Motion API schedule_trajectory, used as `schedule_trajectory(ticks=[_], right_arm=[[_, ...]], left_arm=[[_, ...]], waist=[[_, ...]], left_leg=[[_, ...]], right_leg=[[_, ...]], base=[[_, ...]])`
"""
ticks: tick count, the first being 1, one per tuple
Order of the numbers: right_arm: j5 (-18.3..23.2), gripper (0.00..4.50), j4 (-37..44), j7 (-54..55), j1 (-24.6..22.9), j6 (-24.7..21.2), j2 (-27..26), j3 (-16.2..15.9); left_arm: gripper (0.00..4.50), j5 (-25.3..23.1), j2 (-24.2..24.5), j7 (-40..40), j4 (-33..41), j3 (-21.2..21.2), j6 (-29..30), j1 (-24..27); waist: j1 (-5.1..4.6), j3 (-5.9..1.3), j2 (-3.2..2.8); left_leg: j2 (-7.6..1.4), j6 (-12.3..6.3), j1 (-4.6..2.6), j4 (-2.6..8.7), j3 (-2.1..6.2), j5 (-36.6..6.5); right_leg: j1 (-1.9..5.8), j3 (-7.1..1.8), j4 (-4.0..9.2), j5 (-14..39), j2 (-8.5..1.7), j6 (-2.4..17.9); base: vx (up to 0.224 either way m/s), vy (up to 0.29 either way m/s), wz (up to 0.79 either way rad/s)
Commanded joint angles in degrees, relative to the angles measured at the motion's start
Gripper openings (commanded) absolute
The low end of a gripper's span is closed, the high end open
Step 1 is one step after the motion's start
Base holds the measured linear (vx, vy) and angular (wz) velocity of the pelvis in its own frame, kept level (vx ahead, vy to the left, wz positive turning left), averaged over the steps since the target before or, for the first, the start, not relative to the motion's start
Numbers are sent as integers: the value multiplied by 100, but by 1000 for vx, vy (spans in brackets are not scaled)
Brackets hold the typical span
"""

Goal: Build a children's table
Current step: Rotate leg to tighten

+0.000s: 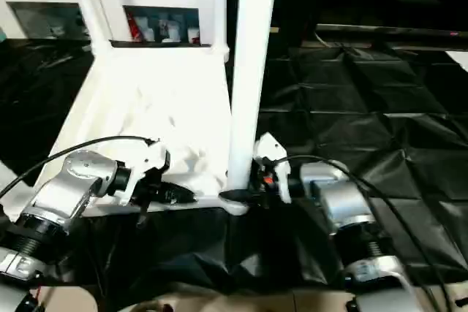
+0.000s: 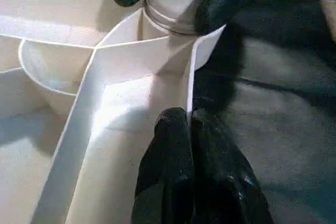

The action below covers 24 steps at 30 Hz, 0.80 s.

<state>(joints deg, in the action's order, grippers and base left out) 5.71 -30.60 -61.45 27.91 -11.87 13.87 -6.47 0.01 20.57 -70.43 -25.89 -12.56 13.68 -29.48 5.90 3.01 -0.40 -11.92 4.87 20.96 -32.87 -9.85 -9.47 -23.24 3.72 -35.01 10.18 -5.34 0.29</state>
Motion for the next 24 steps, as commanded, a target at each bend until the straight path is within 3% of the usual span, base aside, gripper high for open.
schedule_trajectory(ticks=[1, 3, 4, 6, 11, 12, 15, 18, 21, 24], right_arm=[[-260, 256, -535, 1111, 174, -23, -686, -194], [-274, 254, -690, 1481, 235, 19, -820, -87], [-243, 254, -803, 1792, 286, 5, -952, 22], [-212, 254, -886, 2029, 322, -7, -1062, 103], [-210, 254, -1420, 3081, 536, 153, -1680, 406], [-222, 254, -1429, 3025, 540, 201, -1751, 375], [-239, 254, -1375, 2816, 519, 331, -1755, 254], [-113, 324, -1222, 2478, 480, 323, -1707, 226], [-121, 346, -1048, 1914, 456, 350, -1438, 86], [-131, 372, -982, 1638, 442, 377, -1291, 13]], left_arm=[[0, 108, -635, 728, 57, 38, -51, -457], [0, 78, -702, 871, 3, 57, -30, -501], [0, 21, -787, 1092, -56, 75, -26, -547], [0, -32, -871, 1290, -93, 81, -25, -581], [0, -156, -1364, 2077, -140, 131, 87, -660], [0, -146, -1408, 2054, -110, 113, 63, -641], [0, -96, -1411, 1988, -50, 79, 75, -604], [0, -54, -1311, 1813, 10, 27, 19, -545], [0, -9, -1148, 1531, 67, 29, -52, -487], [0, 1, -1083, 1396, 98, 31, -56, -464]], waist=[[-37, -334, 21], [-110, -324, 7], [-122, -335, 11], [-147, -339, 13], [-181, -367, -17], [-179, -372, -43], [-187, -376, -25], [-190, -368, -12], [-191, -366, -12], [-199, -371, -11]], left_leg=[[-81, 53, -55, 419, 7, -1762], [-66, 142, -75, 427, 29, -1918], [-67, 128, -46, 430, 43, -1882], [-65, 79, -60, 418, 28, -1898], [-74, 57, -35, 409, 9, -1572], [-68, 25, -39, 400, 6, -1572], [-68, -55, -20, 399, 1, -1520], [-68, -81, -27, 400, -5, -1581], [-71, -105, -23, 405, 4, -1644], [-80, -153, -19, 393, -1, -1538]], right_leg=[[241, -205, 520, 2204, -266, 969], [224, -186, 560, 2588, -279, 850], [252, -183, 562, 2608, -283, 783], [223, -193, 578, 2530, -267, 769], [242, -202, 486, 1609, -239, 1067], [251, -202, 482, 1543, -238, 1083], [272, -201, 460, 1266, -224, 1131], [276, -203, 470, 1329, -228, 1145], [287, -202, 477, 1450, -236, 1128], [291, -204, 457, 1241, -230, 1197]], base=[[0, 0, 0], [0, 0, 0], [0, 0, 0], [0, 0, 0], [0, 0, 0], [0, 0, 0], [0, 0, 0], [0, 0, 0], [0, 0, 0], [0, 0, 0]])
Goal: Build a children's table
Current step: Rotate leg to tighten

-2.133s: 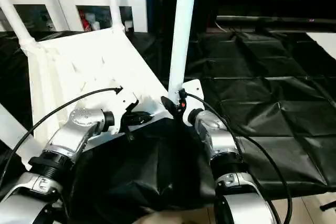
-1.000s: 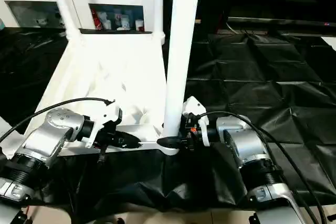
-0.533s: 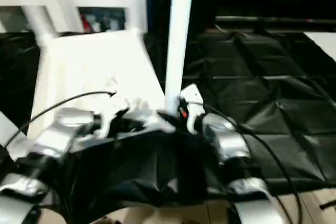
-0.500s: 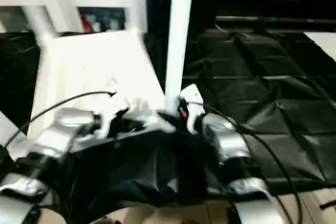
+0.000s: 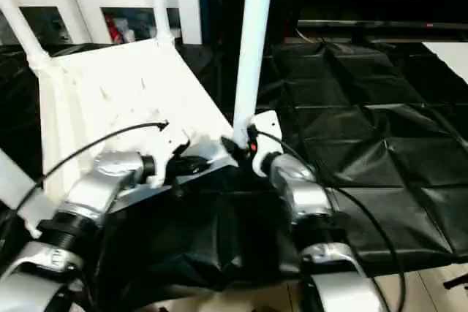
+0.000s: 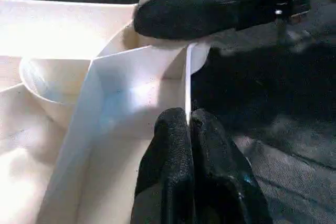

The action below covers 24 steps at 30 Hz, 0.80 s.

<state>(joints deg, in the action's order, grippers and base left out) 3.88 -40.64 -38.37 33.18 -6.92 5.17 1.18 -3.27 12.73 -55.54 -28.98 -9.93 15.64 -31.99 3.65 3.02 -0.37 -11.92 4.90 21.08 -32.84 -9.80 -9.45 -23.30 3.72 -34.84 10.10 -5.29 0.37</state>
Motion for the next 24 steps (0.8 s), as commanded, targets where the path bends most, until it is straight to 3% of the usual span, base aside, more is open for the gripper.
schedule_trajectory(ticks=[1, 5, 8, 16, 24], right_arm=[[124, 372, 252, -1291, -154, -156, -129, -900], [193, 372, 691, -2318, -320, -200, 399, -1212], [226, 372, 963, -2910, -435, -249, 697, -1365], [392, 372, 1468, -3793, -610, -605, 1133, -1610], [440, 318, 1715, -4216, -687, -1033, 1259, -1786]], left_arm=[[0, 382, -162, -368, 455, -258, -249, -179], [0, 455, 92, -879, 532, -325, -258, -124], [0, 473, 270, -1223, 573, -399, -258, -89], [0, 532, 630, -1860, 612, -512, -301, -32], [0, 558, 712, -2036, 667, -527, -247, 5]], waist=[[24, -371, -24], [61, -394, -21], [168, -397, -35], [274, -364, -11], [296, -375, -9]], left_leg=[[-82, -169, -25, 392, -5, -1516], [-86, -295, -31, 358, -18, -1328], [-116, -393, -61, 335, -45, -1256], [-122, -232, -71, 381, -34, -1553], [-126, -189, -61, 381, -24, -1454]], right_leg=[[301, -205, 431, 1179, -240, 1231], [330, -193, 391, 788, -221, 1352], [312, -193, 372, 644, -221, 1445], [286, -209, 428, 1380, -251, 1263], [290, -206, 408, 1280, -254, 1276]], base=[[0, 0, 0], [0, 0, 0], [0, 0, 0], [0, 0, 0], [0, 0, 0]])
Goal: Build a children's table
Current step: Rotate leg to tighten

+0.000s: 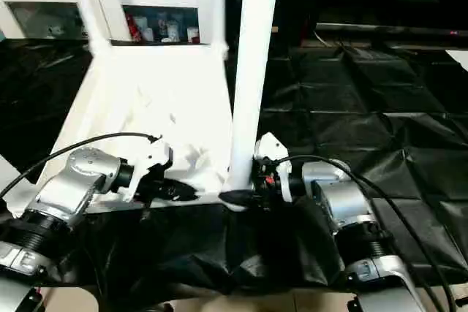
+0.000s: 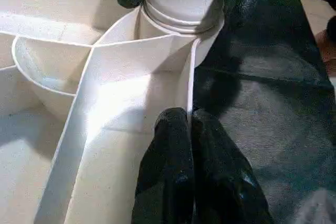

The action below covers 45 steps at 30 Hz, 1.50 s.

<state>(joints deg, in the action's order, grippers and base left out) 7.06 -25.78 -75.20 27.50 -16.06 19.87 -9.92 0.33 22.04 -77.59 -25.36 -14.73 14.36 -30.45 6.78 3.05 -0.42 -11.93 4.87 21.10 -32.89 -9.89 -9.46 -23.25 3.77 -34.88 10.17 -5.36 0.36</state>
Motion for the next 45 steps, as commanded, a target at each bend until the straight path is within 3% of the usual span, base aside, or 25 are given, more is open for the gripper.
schedule_trajectory(ticks=[1, 9, 10, 14, 15, 18, 19, 20, 21, 22, 25, 26, 28, 31, 35, 40, 45], right_arm=[[112, 312, 241, -492, -137, -126, -224, -679], [7, 265, 61, -5, -109, -185, -402, -557], [-114, 262, -124, 575, -75, -67, -613, -399], [-315, 256, -798, 2209, 135, 237, -1181, 99], [-315, 253, -1007, 2702, 213, 266, -1368, 262], [-325, 252, -1232, 3270, 301, 335, -1573, 420], [-325, 252, -1525, 4078, 435, 419, -1874, 649], [-324, 252, -1544, 4137, 445, 425, -1896, 668], [-324, 252, -1544, 4137, 445, 425, -1896, 668], [-331, 252, -1690, 4534, 518, 463, -2062, 800], [-387, 252, -1705, 4518, 542, 661, -2230, 727], [-424, 287, -1727, 4512, 552, 708, -2253, 703], [-404, 308, -1722, 4370, 558, 721, -2267, 688], [-240, 339, -1600, 3771, 568, 641, -2147, 651], [-338, 385, -1596, 3475, 587, 670, -1923, 466], [-338, 431, -1596, 3475, 587, 670, -1923, 466], [-338, 442, -1596, 3475, 587, 670, -1923, 466]], left_arm=[[0, 206, -228, 174, 331, -47, -106, -134], [0, 239, -346, 370, 308, 11, -96, -174], [0, 204, -481, 676, 228, 112, -83, -243], [0, 115, -769, 1328, 32, 287, -62, -407], [0, 77, -872, 1542, -36, 319, -63, -457], [0, 12, -990, 1795, -109, 333, -79, -503], [0, -75, -1190, 2199, -209, 357, -74, -564], [0, -81, -1204, 2226, -214, 358, -74, -566], [0, -81, -1204, 2226, -214, 358, -74, -566], [0, -118, -1308, 2449, -248, 358, -92, -582], [0, -106, -1450, 2513, -180, 310, -58, -536], [0, -109, -1473, 2520, -175, 309, -61, -528], [0, -101, -1475, 2459, -154, 290, -68, -516], [0, -42, -1329, 2182, -83, 236, -108, -467], [0, -7, -1157, 1972, -23, 194, -140, -404], [0, -7, -1157, 1972, -23, 194, -140, -404], [0, -7, -1157, 1972, -23, 194, -140, -404]], waist=[[-12, -381, 6], [-16, -378, 2], [-25, -370, -3], [-117, -340, 5], [-196, -331, 7], [-263, -332, -3], [-284, -344, -10], [-318, -343, -19], [-318, -343, -19], [-322, -366, -19], [-328, -384, -23], [-326, -387, -28], [-323, -387, -29], [-322, -368, -19], [-315, -372, -26], [-306, -375, -29], [-302, -369, -29]], left_leg=[[-122, -189, -60, 380, -17, -1402], [-112, -164, -61, 379, -17, -1430], [-111, -128, -57, 382, -18, -1445], [-72, 63, -62, 410, 13, -1743], [-55, 127, -72, 421, 33, -1883], [-53, 119, -46, 431, 53, -1927], [-55, 94, -68, 417, 44, -1922], [-55, 114, -74, 413, 41, -1902], [-55, 114, -74, 413, 41, -1902], [-60, 63, -42, 411, 35, -1746], [-63, -15, -31, 396, 20, -1559], [-63, -57, -27, 391, 15, -1495], [-60, -93, -24, 388, 9, -1472], [-61, -124, -31, 396, 2, -1580], [-73, -145, -38, 394, 5, -1601], [-78, -116, -45, 398, 5, -1565], [-77, -113, -48, 399, 3, -1588]], right_leg=[[289, -211, 404, 1214, -247, 1290], [286, -207, 416, 1312, -246, 1254], [273, -217, 421, 1366, -254, 1227], [261, -198, 500, 2173, -279, 1000], [247, -181, 546, 2536, -268, 850], [252, -172, 561, 2611, -268, 761], [224, -182, 566, 2529, -261, 782], [211, -190, 557, 2402, -255, 848], [211, -190, 557, 2402, -255, 848], [245, -196, 513, 2029, -243, 925], [266, -195, 461, 1451, -222, 1080], [274, -198, 443, 1270, -216, 1137], [287, -199, 433, 1167, -219, 1186], [289, -202, 449, 1306, -223, 1195], [284, -207, 455, 1365, -234, 1194], [287, -208, 433, 1235, -230, 1251], [283, -210, 444, 1311, -236, 1234]], base=[[0, 0, 0], [0, 0, 0], [0, 0, 0], [0, 0, 0], [0, 0, 0], [0, 0, 0], [0, 0, 0], [0, 0, 0], [0, 0, 0], [0, 0, 0], [0, 0, 0], [0, 0, 0], [0, 0, 0], [0, 0, 0], [0, 0, 0], [0, 0, 0], [0, 0, 0]])
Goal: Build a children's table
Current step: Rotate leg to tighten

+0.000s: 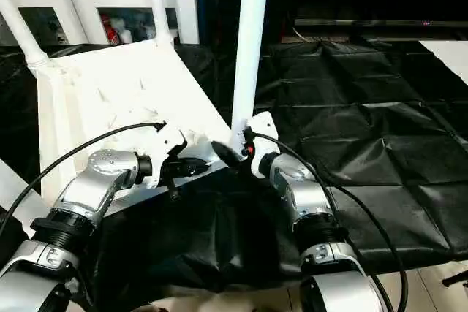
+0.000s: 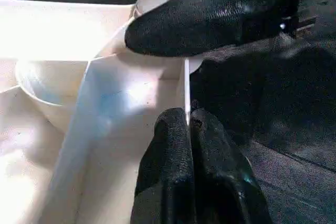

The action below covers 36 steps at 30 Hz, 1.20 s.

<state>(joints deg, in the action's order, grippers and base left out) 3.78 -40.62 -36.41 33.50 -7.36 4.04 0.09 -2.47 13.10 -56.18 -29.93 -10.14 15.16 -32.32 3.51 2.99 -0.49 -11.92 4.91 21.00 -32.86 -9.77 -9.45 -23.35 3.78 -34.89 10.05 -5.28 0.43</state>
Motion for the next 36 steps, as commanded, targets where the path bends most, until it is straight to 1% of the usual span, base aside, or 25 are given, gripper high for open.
schedule_trajectory(ticks=[1, 6, 9, 13, 20, 24, 36], right_arm=[[-10, 442, -112, -405, -13, -199, -340, -535], [-10, 442, -112, -405, -13, -199, -340, -535], [-10, 442, -112, -405, -13, -199, -340, -535], [-10, 442, -112, -405, -13, -199, -340, -535], [-10, 442, -112, -405, -13, -199, -340, -535], [-10, 442, -112, -405, -13, -199, -340, -535], [-10, 442, -112, -405, -13, -199, -340, -535]], left_arm=[[0, 273, -263, -169, 433, -265, -220, -216], [0, 273, -263, -169, 433, -265, -220, -216], [0, 273, -263, -169, 433, -265, -220, -216], [0, 273, -263, -169, 433, -265, -220, -216], [0, 273, -263, -169, 433, -265, -220, -216], [0, 273, -263, -169, 433, -265, -220, -216], [0, 273, -263, -169, 433, -265, -220, -216]], waist=[[29, -364, -22], [28, -368, -20], [28, -360, -20], [30, -363, -21], [28, -358, -16], [28, -360, -19], [26, -354, -21]], left_leg=[[-80, -111, -37, 398, -8, -1590], [-79, -114, -35, 397, -9, -1559], [-78, -107, -36, 401, -10, -1608], [-80, -106, -38, 400, -10, -1589], [-77, -98, -33, 404, -9, -1639], [-80, -95, -31, 405, -7, -1621], [-82, -79, -33, 415, -2, -1680]], right_leg=[[294, -213, 445, 1328, -247, 1222], [295, -212, 437, 1237, -242, 1235], [292, -212, 447, 1332, -244, 1224], [290, -214, 446, 1313, -244, 1219], [289, -214, 459, 1431, -246, 1177], [288, -215, 456, 1385, -246, 1189], [282, -214, 466, 1494, -246, 1151]], base=[[0, 0, 0], [0, 0, 0], [0, 0, 0], [0, 0, 0], [0, 0, 0], [0, 0, 0], [0, 0, 0]])
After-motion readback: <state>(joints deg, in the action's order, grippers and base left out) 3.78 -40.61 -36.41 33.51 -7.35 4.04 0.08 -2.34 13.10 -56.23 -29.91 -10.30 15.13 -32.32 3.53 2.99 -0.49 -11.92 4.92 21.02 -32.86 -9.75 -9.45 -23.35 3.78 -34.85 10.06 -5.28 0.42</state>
